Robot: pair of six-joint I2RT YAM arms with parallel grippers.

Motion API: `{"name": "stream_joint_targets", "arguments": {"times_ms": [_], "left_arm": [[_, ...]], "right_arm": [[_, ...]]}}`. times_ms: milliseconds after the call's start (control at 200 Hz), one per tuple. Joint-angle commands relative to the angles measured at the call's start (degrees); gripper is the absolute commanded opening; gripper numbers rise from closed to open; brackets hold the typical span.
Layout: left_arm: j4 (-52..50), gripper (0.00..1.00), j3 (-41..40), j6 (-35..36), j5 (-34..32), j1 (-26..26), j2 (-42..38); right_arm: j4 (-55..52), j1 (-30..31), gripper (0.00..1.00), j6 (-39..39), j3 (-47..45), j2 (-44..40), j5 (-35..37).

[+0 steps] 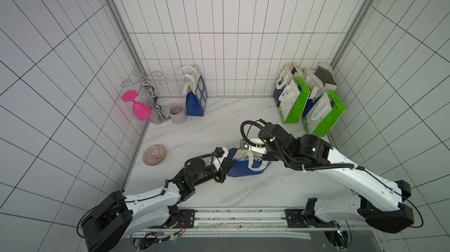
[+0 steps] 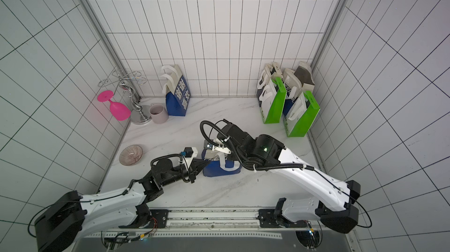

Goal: Open the takeout bag
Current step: Open the takeout bag at the center of the board.

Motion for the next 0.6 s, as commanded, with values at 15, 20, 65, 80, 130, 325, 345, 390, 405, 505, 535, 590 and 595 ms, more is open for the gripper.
{"name": "stream_joint_targets", "arguments": {"times_ms": [15, 20, 65, 80, 130, 325, 345, 390, 405, 505, 535, 590, 595], "left_arm": [[-4.4, 0.00, -0.7, 0.4, -0.8, -0.1, 0.5], [-4.4, 0.00, -0.6, 0.4, -0.8, -0.1, 0.5], [-4.4, 0.00, -0.7, 0.4, -0.8, 0.0, 0.5], [-4.4, 0.00, -0.7, 0.4, -0.8, -0.1, 0.5], [-4.4, 0.00, -0.7, 0.4, -0.8, 0.0, 0.6], [-4.3, 0.00, -0.8, 0.3, -1.1, -0.1, 0.3], [-4.2, 0.00, -0.8, 0.3, -1.1, -0.1, 0.3], [-4.2, 0.00, -0.9, 0.3, -1.0, -0.1, 0.4], [-4.2, 0.00, -0.9, 0.3, -0.9, 0.0, 0.5], [-4.2, 0.00, -0.8, 0.3, -0.9, -0.1, 0.5], [-4.2, 0.00, -0.8, 0.3, -0.9, -0.1, 0.4], [-4.2, 0.00, -0.8, 0.3, -0.9, -0.1, 0.4], [-4.2, 0.00, -0.8, 0.3, -0.9, -0.1, 0.4]], "right_arm": [[3.1, -0.7, 0.08, 5.0, -4.0, -1.5, 0.2], [3.1, -0.7, 0.08, 5.1, -4.0, -1.4, 0.1], [3.1, -0.6, 0.12, 5.8, -4.5, -1.3, -0.1], [3.1, -0.7, 0.13, 5.9, -4.6, -1.1, -0.1], [3.0, -0.6, 0.15, 6.5, -5.1, -1.0, 0.0], [3.2, -0.6, 0.16, 7.3, -7.7, -2.2, 1.5], [3.4, -0.6, 0.16, 7.3, -7.9, -2.3, 1.4], [3.5, -0.7, 0.17, 7.5, -8.4, -2.5, 0.9], [3.5, -0.6, 0.18, 7.6, -8.4, -2.5, 0.7], [3.6, -0.5, 0.29, 6.5, -9.0, -3.0, -2.0], [4.2, -0.5, 0.32, 5.9, -9.5, -3.5, -2.8], [5.5, -0.1, 0.36, 4.7, -10.6, -4.5, -3.6], [5.7, -0.2, 0.36, 4.5, -10.7, -4.7, -3.7]]}}
